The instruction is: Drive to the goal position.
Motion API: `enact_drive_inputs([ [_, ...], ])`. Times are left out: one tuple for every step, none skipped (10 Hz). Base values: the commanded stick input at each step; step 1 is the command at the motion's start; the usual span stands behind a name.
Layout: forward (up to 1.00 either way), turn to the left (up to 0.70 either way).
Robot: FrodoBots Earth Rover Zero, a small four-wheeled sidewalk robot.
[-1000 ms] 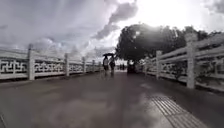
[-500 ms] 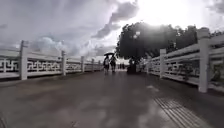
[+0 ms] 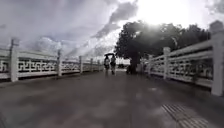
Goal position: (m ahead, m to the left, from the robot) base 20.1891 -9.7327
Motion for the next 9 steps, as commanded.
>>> enact_drive_inputs([
  [0.70,0.00],
  [0.70,0.00],
  [0.70,0.00],
  [0.70,0.00],
  [0.70,0.00],
  [0.70,0.00],
  [0.70,0.00],
  [0.70,0.00],
  [0.70,0.00],
])
